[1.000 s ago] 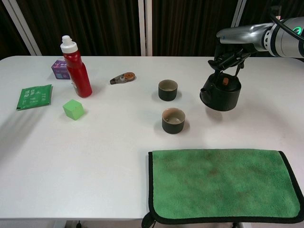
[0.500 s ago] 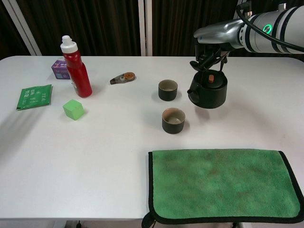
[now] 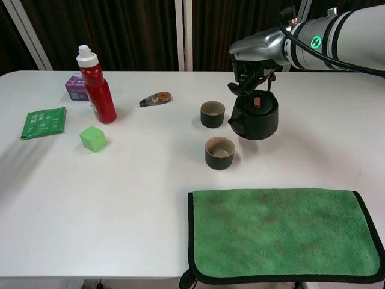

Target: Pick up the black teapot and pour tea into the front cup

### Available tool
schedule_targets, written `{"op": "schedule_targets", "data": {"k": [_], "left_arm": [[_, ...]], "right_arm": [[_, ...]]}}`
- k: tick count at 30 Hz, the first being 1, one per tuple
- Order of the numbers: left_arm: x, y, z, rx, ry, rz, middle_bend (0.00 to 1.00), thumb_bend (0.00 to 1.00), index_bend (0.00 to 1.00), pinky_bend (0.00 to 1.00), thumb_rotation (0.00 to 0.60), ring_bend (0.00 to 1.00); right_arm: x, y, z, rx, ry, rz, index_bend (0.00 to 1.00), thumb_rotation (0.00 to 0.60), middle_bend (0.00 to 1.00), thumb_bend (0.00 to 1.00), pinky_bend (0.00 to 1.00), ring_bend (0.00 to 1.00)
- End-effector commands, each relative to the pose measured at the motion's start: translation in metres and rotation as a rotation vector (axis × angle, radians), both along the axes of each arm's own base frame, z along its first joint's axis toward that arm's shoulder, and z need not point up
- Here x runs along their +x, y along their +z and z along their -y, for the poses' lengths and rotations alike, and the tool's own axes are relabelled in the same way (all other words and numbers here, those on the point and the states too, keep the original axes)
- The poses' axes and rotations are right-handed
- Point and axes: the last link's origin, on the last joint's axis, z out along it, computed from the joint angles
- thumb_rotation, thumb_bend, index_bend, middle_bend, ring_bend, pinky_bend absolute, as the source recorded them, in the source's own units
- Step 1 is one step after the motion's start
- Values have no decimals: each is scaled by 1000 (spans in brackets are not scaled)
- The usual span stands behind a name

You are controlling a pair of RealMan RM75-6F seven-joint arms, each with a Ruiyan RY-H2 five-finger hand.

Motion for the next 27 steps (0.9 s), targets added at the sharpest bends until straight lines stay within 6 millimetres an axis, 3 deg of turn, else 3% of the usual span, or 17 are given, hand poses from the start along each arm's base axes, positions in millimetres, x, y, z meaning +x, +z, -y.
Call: {"op": "schedule_targets", "data": {"k": [1,27], "left_arm": [[0,-1,0,0,-2,3,125,31,98,264,600,126],[-4,-2,1,4,-2,17,125,31,98,264,600,126]], "right_arm": [[3,-1,-1,-3,16,-19,1000,475,1000,727,809,1000],[27,-16,-8,-26,139,-149,1000,509,1000,684,809,1000]]}}
